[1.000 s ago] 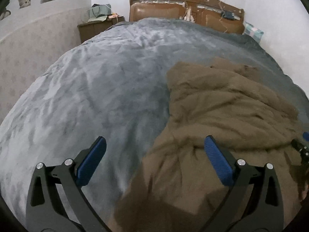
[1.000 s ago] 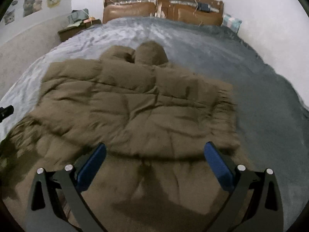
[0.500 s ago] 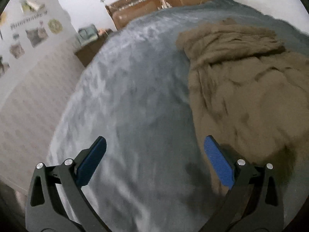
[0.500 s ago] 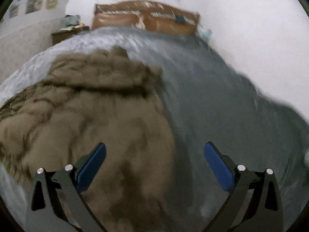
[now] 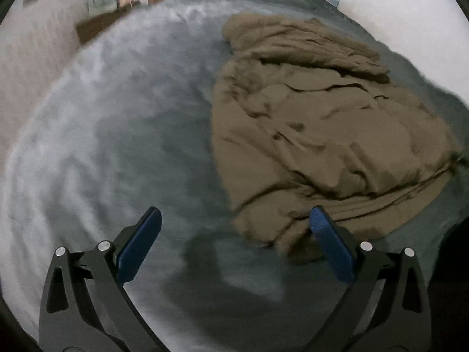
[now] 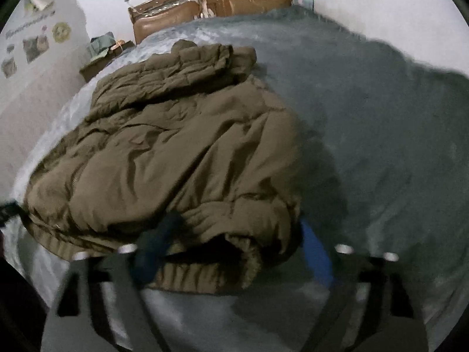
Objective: Fold large clothes
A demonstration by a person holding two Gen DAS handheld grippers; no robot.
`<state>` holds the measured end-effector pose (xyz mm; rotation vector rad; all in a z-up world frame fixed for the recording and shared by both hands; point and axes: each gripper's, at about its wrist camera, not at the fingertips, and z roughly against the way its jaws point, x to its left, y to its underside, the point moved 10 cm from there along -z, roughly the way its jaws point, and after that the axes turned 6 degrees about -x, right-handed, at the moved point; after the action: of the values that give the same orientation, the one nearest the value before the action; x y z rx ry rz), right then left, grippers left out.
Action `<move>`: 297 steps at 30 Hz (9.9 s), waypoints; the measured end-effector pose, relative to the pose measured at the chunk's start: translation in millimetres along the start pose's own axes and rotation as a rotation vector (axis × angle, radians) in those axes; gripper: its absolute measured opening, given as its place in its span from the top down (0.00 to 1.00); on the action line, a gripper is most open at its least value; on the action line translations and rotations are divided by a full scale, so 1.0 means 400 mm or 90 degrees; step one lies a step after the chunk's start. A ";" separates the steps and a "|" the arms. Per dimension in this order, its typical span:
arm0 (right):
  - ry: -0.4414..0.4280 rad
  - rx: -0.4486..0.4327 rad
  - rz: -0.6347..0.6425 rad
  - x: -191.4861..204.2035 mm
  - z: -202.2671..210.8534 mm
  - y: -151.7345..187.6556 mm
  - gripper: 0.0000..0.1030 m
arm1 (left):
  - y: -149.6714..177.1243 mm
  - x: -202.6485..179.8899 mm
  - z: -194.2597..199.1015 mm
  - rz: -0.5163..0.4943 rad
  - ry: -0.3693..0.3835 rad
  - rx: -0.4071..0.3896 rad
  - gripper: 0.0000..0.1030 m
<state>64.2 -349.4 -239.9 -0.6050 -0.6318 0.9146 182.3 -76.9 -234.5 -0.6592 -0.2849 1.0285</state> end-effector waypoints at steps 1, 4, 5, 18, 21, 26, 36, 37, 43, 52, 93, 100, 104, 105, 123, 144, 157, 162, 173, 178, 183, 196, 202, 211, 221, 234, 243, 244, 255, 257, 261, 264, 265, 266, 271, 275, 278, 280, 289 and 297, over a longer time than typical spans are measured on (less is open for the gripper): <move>-0.003 0.007 -0.001 0.006 -0.009 0.005 0.48 | 0.009 -0.010 -0.024 0.019 0.012 0.015 0.03; -0.011 0.015 0.015 0.029 -0.010 0.016 0.69 | 0.025 -0.031 -0.062 0.053 0.025 0.017 0.10; -0.015 0.012 0.017 0.035 -0.005 0.016 0.73 | 0.025 -0.042 -0.068 0.059 0.035 0.013 0.18; -0.067 -0.110 0.035 0.102 0.178 -0.070 0.88 | -0.055 -0.089 0.131 0.018 0.037 -0.094 0.84; -0.075 -0.150 0.046 0.124 0.257 -0.097 0.88 | -0.069 -0.086 0.221 0.025 0.046 -0.124 0.85; -0.098 -0.217 0.035 0.138 0.386 -0.153 0.89 | -0.103 -0.083 0.407 0.053 0.077 -0.197 0.85; -0.134 -0.299 0.007 0.153 0.533 -0.252 0.88 | -0.178 -0.102 0.570 0.063 0.079 -0.267 0.83; -0.137 -0.295 0.005 0.160 0.519 -0.258 0.88 | -0.198 -0.093 0.536 0.073 0.071 -0.258 0.83; -0.103 -0.247 -0.080 0.138 0.307 -0.356 0.87 | -0.340 -0.057 0.291 0.106 0.021 -0.199 0.80; 0.028 -0.084 -0.064 0.083 -0.128 -0.345 0.74 | -0.356 0.018 -0.091 0.171 -0.017 -0.094 0.62; -0.049 -0.154 -0.064 0.025 -0.002 -0.270 0.81 | -0.217 0.019 0.018 0.134 0.006 -0.152 0.85; -0.047 -0.328 0.002 0.090 0.210 -0.358 0.81 | -0.288 0.024 0.255 0.132 -0.017 -0.356 0.86; -0.047 -0.394 0.009 0.111 0.291 -0.428 0.81 | -0.355 0.033 0.342 0.159 0.001 -0.418 0.86; -0.043 -0.400 0.007 0.110 0.295 -0.441 0.81 | -0.375 0.029 0.351 0.159 0.002 -0.424 0.86; 0.107 -0.229 -0.065 0.039 -0.297 -0.603 0.77 | -0.645 0.075 -0.185 0.155 -0.142 -0.264 0.84; 0.139 -0.350 -0.002 0.187 -0.094 -0.690 0.02 | -0.702 0.004 0.073 0.105 -0.198 -0.408 0.03; 0.023 -0.164 0.163 0.436 -0.433 -0.528 0.02 | -0.607 -0.135 -0.248 0.008 -0.155 -0.233 0.03; 0.038 -0.133 0.166 0.424 -0.512 -0.491 0.02 | -0.603 -0.117 -0.299 0.010 -0.156 -0.210 0.03; 0.034 -0.098 0.155 0.412 -0.566 -0.461 0.02 | -0.633 -0.147 -0.409 -0.007 -0.176 -0.180 0.03; 0.033 -0.087 0.153 0.409 -0.571 -0.451 0.02 | -0.650 -0.152 -0.439 -0.002 -0.172 -0.166 0.03; 0.029 -0.079 0.148 0.405 -0.577 -0.446 0.02 | -0.651 -0.150 -0.453 0.000 -0.169 -0.161 0.03; 0.000 -0.083 0.125 0.398 -0.553 -0.462 0.02 | -0.661 -0.134 -0.427 0.016 -0.130 -0.166 0.03; -0.005 -0.128 0.048 0.280 -0.423 -0.549 0.02 | -0.716 -0.008 -0.302 0.061 -0.148 -0.200 0.03; 0.021 -0.046 -0.049 -0.014 -0.330 -0.401 0.02 | -0.516 0.138 -0.222 0.133 -0.093 -0.107 0.03; -0.152 0.131 -0.176 0.065 -0.424 -0.194 0.10 | -0.355 0.090 -0.378 0.233 -0.006 0.004 0.03; -0.149 0.023 -0.108 0.157 -0.257 -0.249 0.76 | -0.414 0.013 -0.154 0.225 0.046 -0.112 0.89; -0.123 0.081 -0.051 0.116 -0.096 -0.125 0.29 | -0.230 0.030 -0.033 0.280 0.020 -0.072 0.63; -0.094 0.089 -0.049 0.097 -0.098 -0.109 0.21 | -0.222 0.065 -0.031 0.312 0.009 -0.075 0.42; -0.015 -0.253 -0.082 0.135 0.336 -0.269 0.02 | -0.257 0.057 0.387 0.207 -0.213 -0.380 0.03; -0.051 -0.304 -0.031 0.191 0.381 -0.257 0.02 | -0.262 -0.015 0.453 0.114 -0.265 -0.430 0.03; 0.036 -0.351 0.086 0.239 0.417 -0.242 0.02 | -0.270 -0.086 0.460 0.049 -0.262 -0.430 0.03; 0.033 -0.350 0.085 0.254 0.421 -0.237 0.02 | -0.248 -0.083 0.467 0.056 -0.243 -0.419 0.03; 0.036 -0.343 0.083 0.255 0.418 -0.234 0.02 | -0.238 -0.069 0.478 0.054 -0.250 -0.428 0.03; 0.042 -0.337 0.083 0.250 0.413 -0.234 0.02 | -0.238 -0.075 0.479 0.050 -0.253 -0.430 0.03; 0.081 -0.297 0.127 0.230 0.338 -0.237 0.02 | -0.232 -0.097 0.467 0.037 -0.263 -0.419 0.03; 0.079 -0.299 0.143 0.222 0.332 -0.222 0.02 | -0.245 -0.092 0.460 0.044 -0.260 -0.415 0.03; 0.071 -0.299 0.125 0.208 0.324 -0.224 0.02 | -0.252 -0.080 0.444 0.051 -0.258 -0.415 0.03; 0.067 -0.296 0.111 0.196 0.307 -0.231 0.02 | -0.255 -0.075 0.432 0.056 -0.257 -0.415 0.03; 0.066 -0.294 0.109 0.197 0.286 -0.230 0.02 | -0.253 -0.065 0.418 0.073 -0.254 -0.410 0.03; 0.062 -0.292 0.095 0.191 0.285 -0.227 0.02 | -0.253 -0.047 0.418 0.093 -0.248 -0.406 0.03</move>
<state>65.1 -303.8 -81.7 -1.1128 -0.7198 0.8763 157.8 -66.1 -40.2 -1.0602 -0.9420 1.2102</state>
